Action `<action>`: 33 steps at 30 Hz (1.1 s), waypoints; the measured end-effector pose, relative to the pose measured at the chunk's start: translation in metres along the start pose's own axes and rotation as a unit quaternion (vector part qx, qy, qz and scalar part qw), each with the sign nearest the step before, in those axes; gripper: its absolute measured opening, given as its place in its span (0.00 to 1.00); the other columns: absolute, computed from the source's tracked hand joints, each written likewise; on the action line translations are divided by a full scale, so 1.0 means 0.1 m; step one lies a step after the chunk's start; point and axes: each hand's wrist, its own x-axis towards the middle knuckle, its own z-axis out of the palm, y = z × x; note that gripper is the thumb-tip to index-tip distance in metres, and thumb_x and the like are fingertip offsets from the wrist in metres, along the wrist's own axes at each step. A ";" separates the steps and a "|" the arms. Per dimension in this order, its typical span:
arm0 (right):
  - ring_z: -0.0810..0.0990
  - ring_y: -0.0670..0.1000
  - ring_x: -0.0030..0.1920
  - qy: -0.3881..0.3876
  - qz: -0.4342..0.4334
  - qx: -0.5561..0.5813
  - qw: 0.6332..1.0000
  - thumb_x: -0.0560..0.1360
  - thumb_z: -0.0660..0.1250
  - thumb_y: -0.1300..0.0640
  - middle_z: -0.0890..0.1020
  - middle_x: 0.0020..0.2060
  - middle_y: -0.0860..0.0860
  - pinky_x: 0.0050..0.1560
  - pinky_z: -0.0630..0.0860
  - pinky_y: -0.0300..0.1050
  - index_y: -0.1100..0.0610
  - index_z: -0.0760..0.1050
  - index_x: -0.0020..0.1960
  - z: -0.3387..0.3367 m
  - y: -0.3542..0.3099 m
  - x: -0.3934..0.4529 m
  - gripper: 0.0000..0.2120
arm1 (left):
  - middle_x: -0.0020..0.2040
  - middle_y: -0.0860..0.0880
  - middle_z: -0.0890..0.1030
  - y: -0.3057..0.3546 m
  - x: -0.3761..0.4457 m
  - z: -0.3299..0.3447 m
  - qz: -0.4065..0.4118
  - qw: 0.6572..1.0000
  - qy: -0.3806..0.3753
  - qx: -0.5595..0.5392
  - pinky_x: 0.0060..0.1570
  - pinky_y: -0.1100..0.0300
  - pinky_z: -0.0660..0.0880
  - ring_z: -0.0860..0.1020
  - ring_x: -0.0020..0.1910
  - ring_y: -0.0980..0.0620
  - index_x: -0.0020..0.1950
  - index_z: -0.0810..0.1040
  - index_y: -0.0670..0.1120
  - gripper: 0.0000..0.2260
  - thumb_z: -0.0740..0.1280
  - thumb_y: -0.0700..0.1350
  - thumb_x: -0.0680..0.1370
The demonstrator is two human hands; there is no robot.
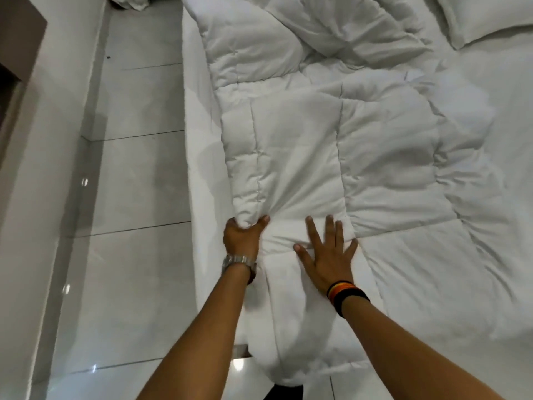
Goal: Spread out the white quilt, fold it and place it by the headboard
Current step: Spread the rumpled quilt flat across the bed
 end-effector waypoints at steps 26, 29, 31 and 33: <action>0.35 0.54 0.83 0.194 0.085 0.180 0.961 0.81 0.51 0.29 0.38 0.84 0.50 0.77 0.34 0.68 0.39 0.44 0.84 -1.47 -1.82 1.50 0.36 | 0.81 0.43 0.64 2.07 1.79 -0.26 -0.009 0.992 -0.119 -0.041 0.74 0.45 0.66 0.69 0.76 0.39 0.84 0.51 0.49 0.46 0.64 0.72 0.75; 0.30 0.54 0.81 0.123 0.138 0.140 0.973 0.77 0.50 0.24 0.33 0.83 0.49 0.74 0.32 0.74 0.36 0.40 0.83 -1.32 -1.89 2.13 0.40 | 0.84 0.42 0.57 2.51 2.37 0.10 0.011 0.993 -0.115 -0.019 0.77 0.46 0.61 0.63 0.80 0.40 0.85 0.42 0.49 0.53 0.71 0.68 0.74; 0.29 0.54 0.81 0.076 0.167 0.095 0.978 0.75 0.47 0.21 0.31 0.82 0.48 0.73 0.33 0.77 0.35 0.38 0.82 -1.09 -1.88 2.36 0.41 | 0.83 0.42 0.60 2.68 2.75 0.36 0.017 0.991 -0.132 -0.024 0.77 0.48 0.62 0.66 0.79 0.42 0.85 0.39 0.49 0.59 0.76 0.66 0.70; 0.29 0.54 0.81 0.060 0.188 0.057 0.979 0.74 0.44 0.20 0.29 0.81 0.48 0.72 0.34 0.78 0.35 0.35 0.81 -0.85 -1.90 2.50 0.41 | 0.79 0.42 0.67 2.77 2.99 0.60 0.021 0.987 -0.153 -0.033 0.75 0.51 0.65 0.71 0.75 0.44 0.84 0.40 0.47 0.61 0.81 0.60 0.68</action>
